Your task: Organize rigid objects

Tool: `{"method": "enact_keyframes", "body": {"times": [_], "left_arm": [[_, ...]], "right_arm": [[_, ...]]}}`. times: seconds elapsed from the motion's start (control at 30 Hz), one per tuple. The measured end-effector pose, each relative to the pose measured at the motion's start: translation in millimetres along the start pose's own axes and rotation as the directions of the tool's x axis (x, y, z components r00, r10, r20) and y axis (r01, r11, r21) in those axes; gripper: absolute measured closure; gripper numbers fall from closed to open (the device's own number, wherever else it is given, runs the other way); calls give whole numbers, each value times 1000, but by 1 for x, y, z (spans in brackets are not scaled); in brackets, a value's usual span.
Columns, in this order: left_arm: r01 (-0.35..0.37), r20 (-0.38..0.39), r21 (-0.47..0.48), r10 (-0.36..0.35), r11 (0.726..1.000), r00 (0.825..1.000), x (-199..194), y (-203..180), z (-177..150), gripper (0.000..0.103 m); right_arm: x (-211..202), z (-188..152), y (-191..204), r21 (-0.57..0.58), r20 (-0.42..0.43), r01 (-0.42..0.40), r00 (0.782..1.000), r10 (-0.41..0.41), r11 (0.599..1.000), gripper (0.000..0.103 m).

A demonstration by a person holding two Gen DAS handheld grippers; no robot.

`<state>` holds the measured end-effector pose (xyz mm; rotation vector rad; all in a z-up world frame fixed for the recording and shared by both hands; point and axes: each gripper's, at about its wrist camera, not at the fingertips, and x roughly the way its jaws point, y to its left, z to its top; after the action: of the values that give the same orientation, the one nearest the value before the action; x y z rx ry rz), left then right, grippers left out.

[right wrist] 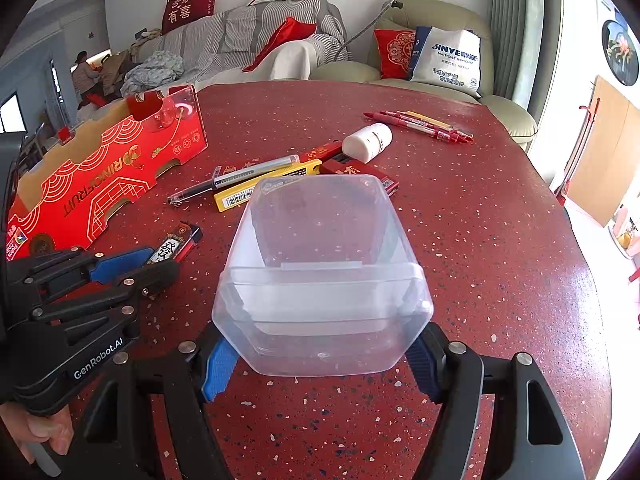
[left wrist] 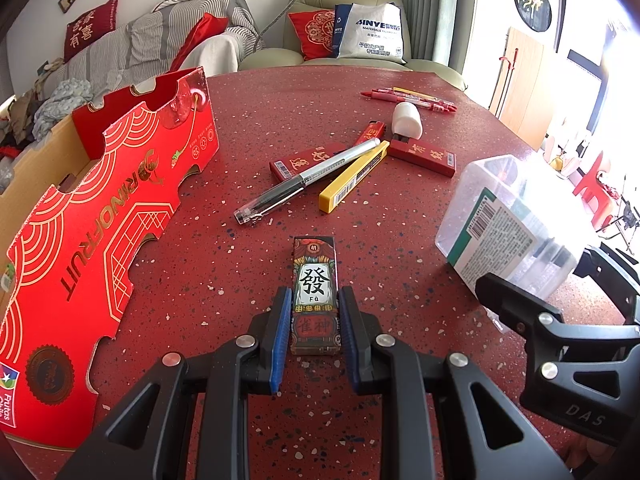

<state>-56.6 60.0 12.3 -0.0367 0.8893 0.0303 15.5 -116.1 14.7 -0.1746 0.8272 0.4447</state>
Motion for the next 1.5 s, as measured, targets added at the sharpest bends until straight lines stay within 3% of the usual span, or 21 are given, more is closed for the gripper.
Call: {"method": "enact_keyframes", "body": {"times": [0.43,0.83,1.23,1.33,1.5], "left_arm": [[-3,67,2,2,1000,998,-12,-3,-3,77],[-10,78,-9,10,1000,997,-12,0,-3,77],[-16,90,-24,18,1000,996,-15,1,-4,77],[-39,90,-25,41,999,995,-17,6,-1,77],[-68,90,-29,71,997,993,-15,20,9,77]], "right_arm": [[-10,-2,5,-21,49,-5,999,6,1000,30],[-12,-2,21,-100,64,19,998,-12,995,30],[-11,1,24,-86,74,5,997,1,996,30],[-10,3,20,-32,75,-48,996,50,998,30],[-4,10,25,-25,76,-62,995,64,998,30]]}}
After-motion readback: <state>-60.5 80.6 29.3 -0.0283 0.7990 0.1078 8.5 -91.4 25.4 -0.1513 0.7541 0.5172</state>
